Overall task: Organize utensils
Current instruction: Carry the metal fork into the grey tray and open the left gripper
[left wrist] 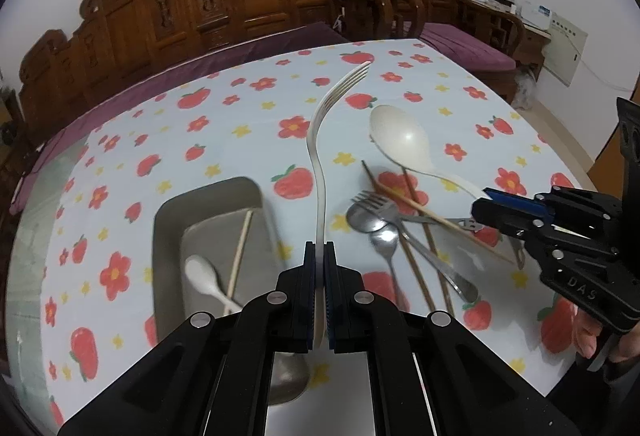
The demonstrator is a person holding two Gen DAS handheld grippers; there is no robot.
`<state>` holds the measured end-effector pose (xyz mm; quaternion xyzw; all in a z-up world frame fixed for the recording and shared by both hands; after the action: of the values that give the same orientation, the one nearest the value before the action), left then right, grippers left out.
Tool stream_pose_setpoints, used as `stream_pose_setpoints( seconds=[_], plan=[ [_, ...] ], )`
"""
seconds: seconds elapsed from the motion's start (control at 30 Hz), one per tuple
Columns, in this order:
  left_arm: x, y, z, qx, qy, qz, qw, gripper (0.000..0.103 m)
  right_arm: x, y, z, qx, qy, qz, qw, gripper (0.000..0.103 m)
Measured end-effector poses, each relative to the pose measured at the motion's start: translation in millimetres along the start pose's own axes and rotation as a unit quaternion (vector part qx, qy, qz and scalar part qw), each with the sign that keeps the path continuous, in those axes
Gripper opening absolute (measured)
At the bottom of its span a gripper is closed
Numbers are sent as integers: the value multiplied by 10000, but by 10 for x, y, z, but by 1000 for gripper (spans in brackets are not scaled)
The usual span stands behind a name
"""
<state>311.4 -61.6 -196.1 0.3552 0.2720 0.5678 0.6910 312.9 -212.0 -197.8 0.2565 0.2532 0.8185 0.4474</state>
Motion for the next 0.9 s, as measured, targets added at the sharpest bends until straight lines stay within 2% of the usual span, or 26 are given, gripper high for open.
stream_pose_setpoints(
  seconds=[0.4, 0.73, 0.9],
  plan=[
    [377, -28, -215, 273, 221, 241, 9991, 3, 154, 15, -3, -16, 134, 107, 9999, 12],
    [688, -337, -440, 769, 538, 472, 9945, 3, 204, -4, -11, -6, 200, 132, 9997, 12],
    [763, -460, -485, 873, 625, 525, 9928, 3, 244, -24, -22, 21, 255, 147, 9996, 12]
  ],
)
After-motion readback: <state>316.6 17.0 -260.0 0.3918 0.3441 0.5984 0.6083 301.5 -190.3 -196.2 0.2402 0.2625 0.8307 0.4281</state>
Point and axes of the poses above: each gripper's, at about its wrist camera, not at the fingertips, and y roughly against the way its jaws point, x to its left, z to its top, the point moved 6 cm from there along -y, roughly the way its jaws point, and after that the axes turned 4 degrees about y, right-handed, at the moved point
